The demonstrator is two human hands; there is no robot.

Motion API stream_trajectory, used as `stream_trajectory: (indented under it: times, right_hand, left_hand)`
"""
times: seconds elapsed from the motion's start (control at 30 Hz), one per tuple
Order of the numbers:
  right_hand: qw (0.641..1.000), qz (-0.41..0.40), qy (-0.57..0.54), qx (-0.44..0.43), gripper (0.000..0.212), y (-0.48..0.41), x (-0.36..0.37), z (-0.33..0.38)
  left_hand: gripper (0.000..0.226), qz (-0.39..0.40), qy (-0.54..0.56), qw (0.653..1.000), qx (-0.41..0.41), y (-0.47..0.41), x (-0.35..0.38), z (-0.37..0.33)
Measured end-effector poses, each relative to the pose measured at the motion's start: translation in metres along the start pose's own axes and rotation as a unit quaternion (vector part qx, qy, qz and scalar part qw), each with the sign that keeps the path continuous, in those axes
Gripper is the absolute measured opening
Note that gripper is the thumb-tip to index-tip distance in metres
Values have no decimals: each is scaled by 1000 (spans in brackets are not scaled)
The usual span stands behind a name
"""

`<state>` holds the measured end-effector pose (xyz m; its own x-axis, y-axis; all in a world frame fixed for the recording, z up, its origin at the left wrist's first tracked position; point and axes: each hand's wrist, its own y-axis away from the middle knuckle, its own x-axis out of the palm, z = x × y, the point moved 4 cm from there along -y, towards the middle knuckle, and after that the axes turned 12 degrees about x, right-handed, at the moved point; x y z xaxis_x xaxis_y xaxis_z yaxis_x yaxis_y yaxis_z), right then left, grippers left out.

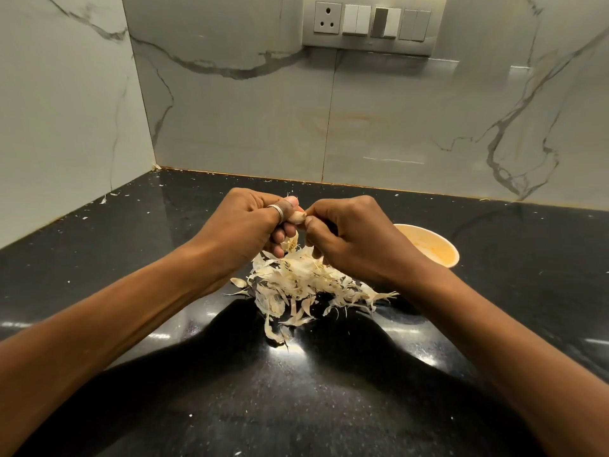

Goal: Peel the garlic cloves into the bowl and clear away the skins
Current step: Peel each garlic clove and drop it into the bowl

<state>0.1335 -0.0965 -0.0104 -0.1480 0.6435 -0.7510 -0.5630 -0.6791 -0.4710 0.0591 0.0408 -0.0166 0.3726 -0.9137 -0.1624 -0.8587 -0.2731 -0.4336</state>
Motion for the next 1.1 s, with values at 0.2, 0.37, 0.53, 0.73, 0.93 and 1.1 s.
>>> stream_trajectory:
  times: [0.2, 0.37, 0.53, 0.73, 0.93, 1.1]
  right_hand:
    - [995, 9, 82, -57, 35, 1, 2, 5]
    - [991, 13, 119, -63, 34, 1, 7, 9]
    - [995, 13, 92, -47, 35, 1, 7, 7]
    - [996, -17, 60, -56, 41, 3, 6, 7]
    - [1000, -28, 7, -7, 38, 2, 0, 3]
    - [970, 95, -184, 131, 32, 0, -5, -3]
  left_hand:
    - [32, 4, -52, 999, 6, 0, 0, 3]
    - [32, 10, -85, 996, 15, -1, -1, 9]
    - [31, 10, -152, 986, 70, 0, -2, 7]
    - [32, 22, -185, 975, 121, 3, 0, 2]
    - [31, 46, -152, 978, 136, 5, 4, -4]
    - [28, 42, -14, 998, 39, 0, 4, 1]
